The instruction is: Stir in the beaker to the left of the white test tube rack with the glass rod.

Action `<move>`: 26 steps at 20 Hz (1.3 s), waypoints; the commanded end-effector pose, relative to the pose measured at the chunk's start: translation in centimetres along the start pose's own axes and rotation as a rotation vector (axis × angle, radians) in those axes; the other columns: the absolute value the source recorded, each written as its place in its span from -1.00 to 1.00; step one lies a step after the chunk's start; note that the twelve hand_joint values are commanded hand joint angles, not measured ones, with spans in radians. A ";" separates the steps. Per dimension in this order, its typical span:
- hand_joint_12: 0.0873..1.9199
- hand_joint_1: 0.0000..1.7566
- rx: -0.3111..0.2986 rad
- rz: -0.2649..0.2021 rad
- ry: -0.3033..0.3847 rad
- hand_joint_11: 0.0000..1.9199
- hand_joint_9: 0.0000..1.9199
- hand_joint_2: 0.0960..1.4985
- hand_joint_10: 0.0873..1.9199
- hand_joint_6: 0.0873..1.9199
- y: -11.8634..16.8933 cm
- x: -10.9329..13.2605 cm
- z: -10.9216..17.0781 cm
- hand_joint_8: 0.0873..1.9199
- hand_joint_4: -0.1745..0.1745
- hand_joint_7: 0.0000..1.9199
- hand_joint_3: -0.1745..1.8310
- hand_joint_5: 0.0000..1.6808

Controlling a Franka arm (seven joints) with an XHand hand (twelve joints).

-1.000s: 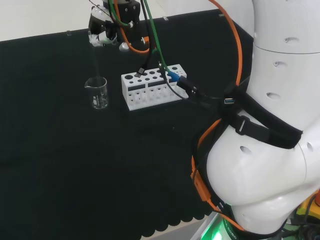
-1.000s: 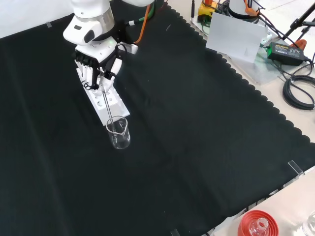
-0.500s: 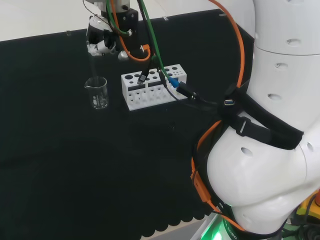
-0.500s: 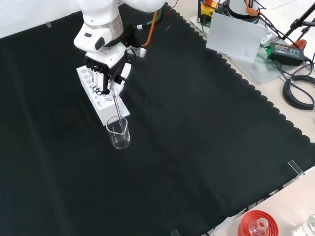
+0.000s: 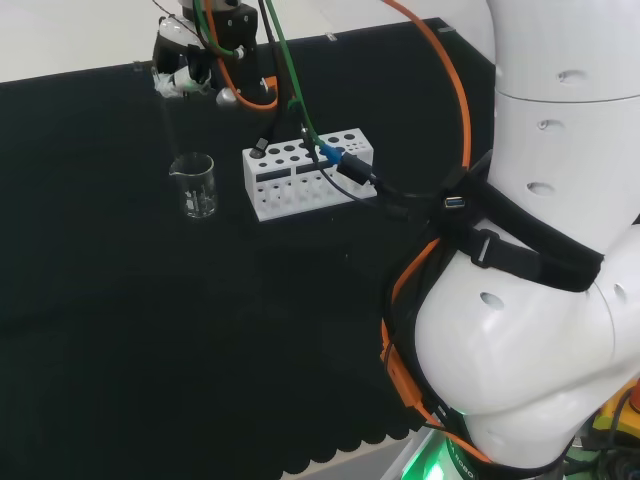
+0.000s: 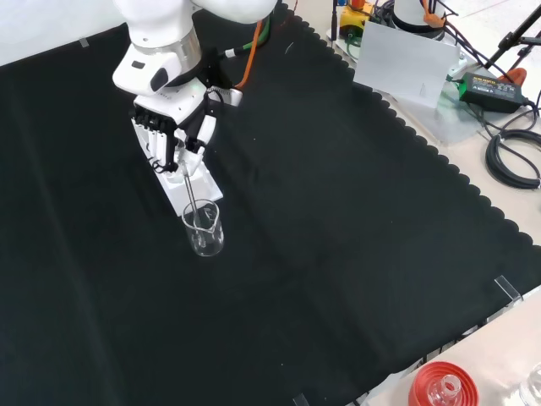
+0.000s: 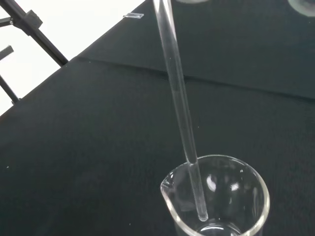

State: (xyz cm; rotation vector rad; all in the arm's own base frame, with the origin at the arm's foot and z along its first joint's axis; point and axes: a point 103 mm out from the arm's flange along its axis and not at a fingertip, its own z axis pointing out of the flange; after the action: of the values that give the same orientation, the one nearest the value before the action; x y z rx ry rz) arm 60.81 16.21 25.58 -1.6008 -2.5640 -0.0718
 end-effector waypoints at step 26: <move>-0.41 0.50 0.002 0.028 0.007 0.75 0.86 0.39 -0.68 -0.48 -3.7 0.1 -0.5 -0.46 -1.00 0.34 -1.00 0.48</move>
State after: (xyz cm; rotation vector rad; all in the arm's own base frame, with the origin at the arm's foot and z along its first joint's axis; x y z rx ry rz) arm 57.41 12.89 25.96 -1.6601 -2.5388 -0.0733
